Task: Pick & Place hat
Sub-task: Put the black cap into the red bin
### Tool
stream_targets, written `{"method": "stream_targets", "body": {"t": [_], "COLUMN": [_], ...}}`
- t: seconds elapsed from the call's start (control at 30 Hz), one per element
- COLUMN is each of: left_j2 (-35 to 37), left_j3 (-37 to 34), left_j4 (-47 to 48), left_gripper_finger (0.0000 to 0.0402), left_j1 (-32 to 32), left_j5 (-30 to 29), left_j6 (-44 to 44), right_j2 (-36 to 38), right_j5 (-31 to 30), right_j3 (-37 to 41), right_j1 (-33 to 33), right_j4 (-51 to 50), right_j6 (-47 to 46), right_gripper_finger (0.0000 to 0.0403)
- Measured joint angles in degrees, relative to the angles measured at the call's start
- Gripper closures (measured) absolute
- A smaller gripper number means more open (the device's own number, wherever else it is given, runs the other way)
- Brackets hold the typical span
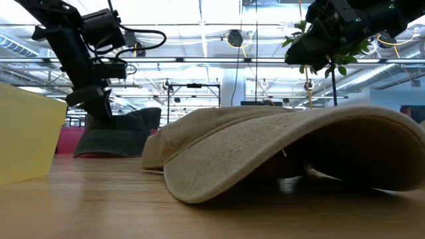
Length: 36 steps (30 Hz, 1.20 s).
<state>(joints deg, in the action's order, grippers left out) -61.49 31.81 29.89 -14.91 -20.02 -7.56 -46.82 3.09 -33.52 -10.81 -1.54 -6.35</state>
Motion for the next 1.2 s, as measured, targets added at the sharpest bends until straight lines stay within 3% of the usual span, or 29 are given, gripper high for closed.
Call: {"method": "stream_targets", "body": {"t": [0.1, 0.17, 0.4, 0.67, 0.77, 1.0, 1.2], "left_j2": [0.0, 0.0, 0.8, 2.0, 2.0, 1.9, 1.1], "left_j3": [0.0, 0.0, 1.1, 14.9, 19.0, 21.2, 19.8], "left_j4": [0.1, 0.1, 2.6, 20.2, 25.4, 28.3, 22.1], "left_gripper_finger": [0.0365, 0.0389, 0.0394, 0.0396, 0.0391, 0.0396, 0.0383], "left_j1": [-0.2, -0.2, 3.1, 6.3, 5.5, -1.8, -13.2], "left_j5": [0.9, 0.9, -5.0, -12.0, -13.3, -15.4, -9.7], "left_j6": [-1.1, -1.2, -5.9, -6.2, -10.0, -21.6, -29.0], "right_j2": [0.0, 0.0, 0.0, 0.0, 0.0, 0.0, 0.0], "right_j5": [0.0, 0.0, 0.0, 0.0, 0.0, 0.1, 0.1], "right_j3": [0.0, 0.0, 0.0, 0.0, 0.0, 0.0, 0.0], "right_j1": [0.0, 0.0, 0.0, 0.0, 0.0, 0.0, 0.0], "right_j4": [0.0, 0.0, 0.0, -0.1, -0.2, -0.1, 0.0], "right_j6": [0.0, 0.0, 0.0, 0.0, 0.0, 0.0, 0.0], "right_gripper_finger": [0.0261, 0.0261, 0.0261, 0.0261, 0.0261, 0.0261, 0.0261]}}
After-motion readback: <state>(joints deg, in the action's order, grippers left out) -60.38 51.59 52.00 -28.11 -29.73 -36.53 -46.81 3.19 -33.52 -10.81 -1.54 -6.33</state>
